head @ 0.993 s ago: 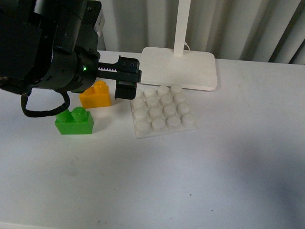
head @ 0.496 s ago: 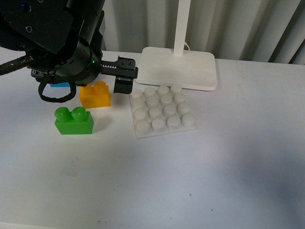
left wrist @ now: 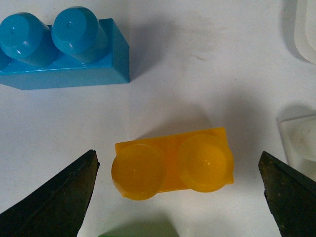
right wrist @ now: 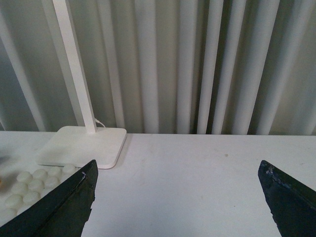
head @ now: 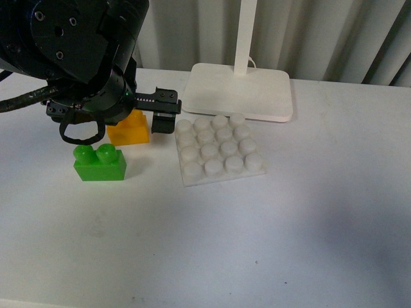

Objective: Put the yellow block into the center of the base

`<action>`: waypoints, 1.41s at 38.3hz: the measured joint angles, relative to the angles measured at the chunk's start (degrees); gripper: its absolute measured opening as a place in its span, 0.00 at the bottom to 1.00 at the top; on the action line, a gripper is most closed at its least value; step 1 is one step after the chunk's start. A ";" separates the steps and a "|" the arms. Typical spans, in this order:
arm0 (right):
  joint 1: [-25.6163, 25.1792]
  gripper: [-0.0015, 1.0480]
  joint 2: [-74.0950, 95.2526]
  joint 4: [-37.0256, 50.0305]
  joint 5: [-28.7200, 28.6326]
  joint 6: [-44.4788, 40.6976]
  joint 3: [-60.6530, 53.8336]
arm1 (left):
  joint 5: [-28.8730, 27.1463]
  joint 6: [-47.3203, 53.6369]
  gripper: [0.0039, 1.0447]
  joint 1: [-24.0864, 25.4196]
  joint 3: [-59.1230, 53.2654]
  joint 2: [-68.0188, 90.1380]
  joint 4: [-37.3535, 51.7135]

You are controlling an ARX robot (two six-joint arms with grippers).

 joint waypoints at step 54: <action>0.00 0.91 0.00 0.00 0.00 0.00 0.00 | -1.11 -6.16 0.62 -2.32 0.50 -4.83 -4.04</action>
